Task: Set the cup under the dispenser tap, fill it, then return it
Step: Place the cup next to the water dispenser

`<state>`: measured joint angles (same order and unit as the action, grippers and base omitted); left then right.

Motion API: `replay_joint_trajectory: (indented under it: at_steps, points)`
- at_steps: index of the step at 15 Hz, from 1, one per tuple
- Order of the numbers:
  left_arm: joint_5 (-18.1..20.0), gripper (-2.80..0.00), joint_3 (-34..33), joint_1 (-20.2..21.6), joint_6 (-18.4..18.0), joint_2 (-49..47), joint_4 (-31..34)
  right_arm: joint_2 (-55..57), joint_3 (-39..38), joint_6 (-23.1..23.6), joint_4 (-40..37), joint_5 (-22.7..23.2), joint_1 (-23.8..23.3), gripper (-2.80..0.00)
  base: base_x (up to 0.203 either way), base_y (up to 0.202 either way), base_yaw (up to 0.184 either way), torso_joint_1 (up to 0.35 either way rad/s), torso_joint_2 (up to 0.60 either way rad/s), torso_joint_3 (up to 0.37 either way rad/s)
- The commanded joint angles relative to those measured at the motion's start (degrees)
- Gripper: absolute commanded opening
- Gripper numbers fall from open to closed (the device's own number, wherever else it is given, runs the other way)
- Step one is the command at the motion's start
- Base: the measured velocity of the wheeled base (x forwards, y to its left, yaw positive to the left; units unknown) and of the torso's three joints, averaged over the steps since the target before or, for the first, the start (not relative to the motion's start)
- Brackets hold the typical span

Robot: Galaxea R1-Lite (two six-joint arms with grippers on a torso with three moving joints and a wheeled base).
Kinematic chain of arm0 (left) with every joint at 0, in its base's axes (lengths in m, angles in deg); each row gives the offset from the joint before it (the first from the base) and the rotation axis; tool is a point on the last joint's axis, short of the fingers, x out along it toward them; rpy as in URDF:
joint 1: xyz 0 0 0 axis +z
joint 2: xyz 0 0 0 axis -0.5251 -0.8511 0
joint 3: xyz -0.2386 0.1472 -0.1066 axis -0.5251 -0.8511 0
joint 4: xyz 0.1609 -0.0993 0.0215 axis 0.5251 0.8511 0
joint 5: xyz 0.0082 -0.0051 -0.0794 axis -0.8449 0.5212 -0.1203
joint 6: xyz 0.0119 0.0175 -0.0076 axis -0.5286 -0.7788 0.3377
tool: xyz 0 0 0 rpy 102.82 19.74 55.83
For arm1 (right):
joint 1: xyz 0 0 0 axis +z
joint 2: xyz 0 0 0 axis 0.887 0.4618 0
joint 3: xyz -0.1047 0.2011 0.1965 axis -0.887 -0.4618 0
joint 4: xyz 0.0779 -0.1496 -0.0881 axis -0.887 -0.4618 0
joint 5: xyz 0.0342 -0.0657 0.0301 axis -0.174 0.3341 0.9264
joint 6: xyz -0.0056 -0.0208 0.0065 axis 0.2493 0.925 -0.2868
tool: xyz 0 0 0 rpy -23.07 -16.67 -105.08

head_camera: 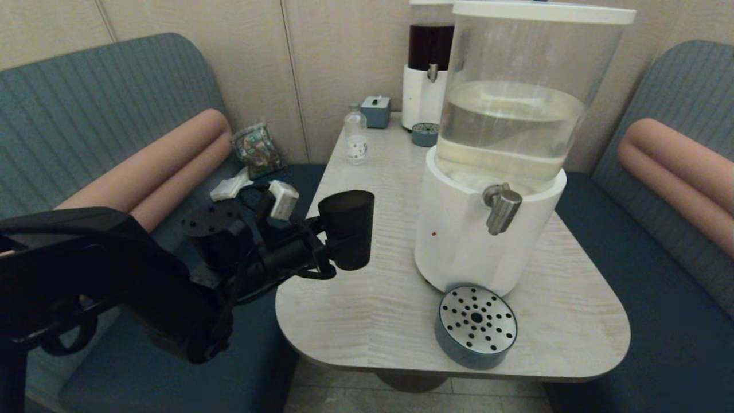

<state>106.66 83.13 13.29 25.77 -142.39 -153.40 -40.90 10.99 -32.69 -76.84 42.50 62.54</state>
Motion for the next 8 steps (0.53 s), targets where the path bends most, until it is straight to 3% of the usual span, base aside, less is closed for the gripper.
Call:
replay_joint_trajectory:
  at_steps: [1, 4, 8]
  points:
    - [0.23, -2.8, 3.95, 2.99, 0.69, -4.56, -0.48, -0.11, 0.0, 0.04, -0.01, 0.02, -0.05, -2.8, 0.0, 0.0, 0.0, 0.0, 0.0, 0.0]
    - [-0.02, -2.8, 11.94, 6.4, 1.37, -11.77, -0.48, -0.11, 0.0, 0.04, -0.01, 0.02, 0.04, -2.8, 0.0, 0.0, 0.0, 0.0, 0.0, 0.0]
    - [-0.43, -2.8, 24.0, 7.96, 1.79, -22.08, -0.48, -0.11, 0.0, 0.06, -0.01, 0.02, 0.04, -2.8, 0.0, 0.0, 0.0, 0.0, 0.0, 0.0]
